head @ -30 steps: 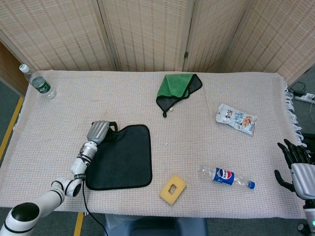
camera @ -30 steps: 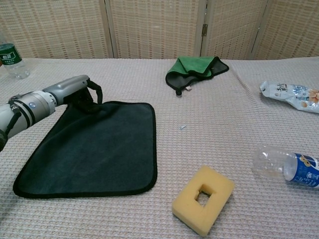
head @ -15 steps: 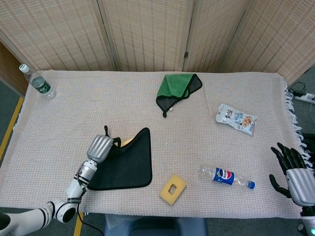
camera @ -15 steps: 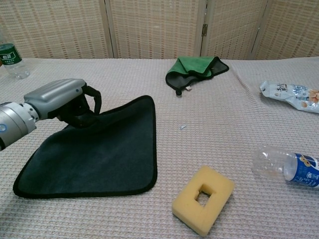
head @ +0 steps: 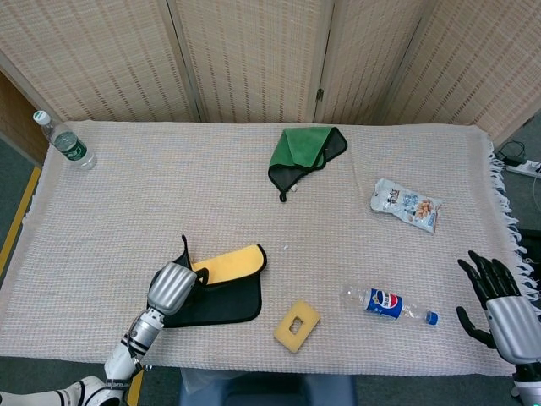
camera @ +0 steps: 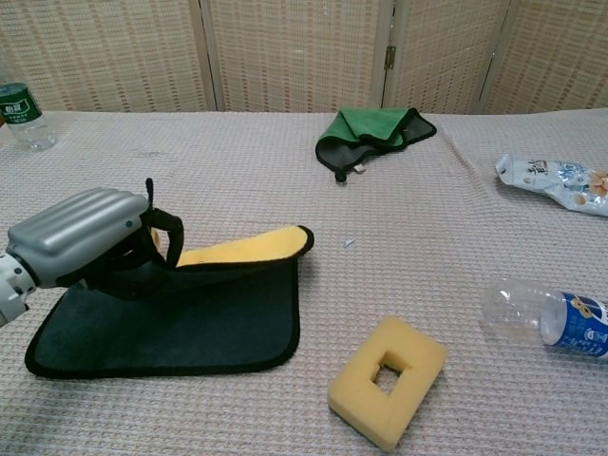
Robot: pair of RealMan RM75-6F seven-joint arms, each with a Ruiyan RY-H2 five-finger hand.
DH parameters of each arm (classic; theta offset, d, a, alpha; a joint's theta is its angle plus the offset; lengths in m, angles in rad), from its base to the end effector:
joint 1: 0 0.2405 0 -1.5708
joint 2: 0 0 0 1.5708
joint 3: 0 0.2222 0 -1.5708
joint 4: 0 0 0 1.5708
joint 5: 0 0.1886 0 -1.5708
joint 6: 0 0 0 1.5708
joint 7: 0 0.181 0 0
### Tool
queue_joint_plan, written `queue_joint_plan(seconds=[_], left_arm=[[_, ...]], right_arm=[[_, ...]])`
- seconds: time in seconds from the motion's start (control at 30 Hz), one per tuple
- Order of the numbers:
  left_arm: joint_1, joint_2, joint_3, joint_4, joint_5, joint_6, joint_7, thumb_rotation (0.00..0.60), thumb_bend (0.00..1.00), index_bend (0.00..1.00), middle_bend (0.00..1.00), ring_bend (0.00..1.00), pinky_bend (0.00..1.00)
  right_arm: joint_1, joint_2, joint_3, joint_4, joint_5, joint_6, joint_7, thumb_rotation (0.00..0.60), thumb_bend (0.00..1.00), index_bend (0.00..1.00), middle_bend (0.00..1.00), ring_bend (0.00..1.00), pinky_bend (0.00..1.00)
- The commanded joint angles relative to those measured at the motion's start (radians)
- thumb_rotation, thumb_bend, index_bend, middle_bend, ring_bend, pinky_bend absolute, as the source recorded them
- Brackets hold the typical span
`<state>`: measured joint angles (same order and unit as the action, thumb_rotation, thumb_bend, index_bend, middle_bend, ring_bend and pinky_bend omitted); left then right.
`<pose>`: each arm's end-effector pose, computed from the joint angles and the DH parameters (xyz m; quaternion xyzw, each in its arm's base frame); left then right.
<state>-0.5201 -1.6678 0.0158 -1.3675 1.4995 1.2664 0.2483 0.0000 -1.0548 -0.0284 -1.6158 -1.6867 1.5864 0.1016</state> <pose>-0.1409 0.2749 -0.0239 -0.7453 -0.3120 -0.4282 0.4047 -0.2614 -0.1744 0.1707 0.6196 -0.3843 0.4152 0.5441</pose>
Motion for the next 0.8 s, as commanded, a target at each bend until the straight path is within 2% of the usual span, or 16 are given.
queue_joint_plan(seconds=[0.03,0.53,0.8], left_arm=[[0.010,-0.002,0.008,0.000,0.011,0.006,0.004,0.600,0.46,0.68,1.00,1.00,1.00],[0.080,0.037,0.041,-0.039,0.059,0.062,-0.003,0.600,0.45,0.68,1.00,1.00,1.00],[0.094,0.013,0.045,-0.032,0.066,0.044,-0.012,0.600,0.45,0.68,1.00,1.00,1.00]], right_arm=[[-0.004,-0.001,-0.004,-0.001,-0.008,0.007,-0.001,0.600,0.49,0.00,0.00,0.00,0.00],[0.002,-0.010,-0.005,-0.003,-0.010,-0.004,-0.023,0.600,0.49,0.00,0.00,0.00,0.00],[0.007,-0.015,-0.007,-0.006,-0.014,-0.011,-0.033,0.600,0.49,0.00,0.00,0.00,0.00]])
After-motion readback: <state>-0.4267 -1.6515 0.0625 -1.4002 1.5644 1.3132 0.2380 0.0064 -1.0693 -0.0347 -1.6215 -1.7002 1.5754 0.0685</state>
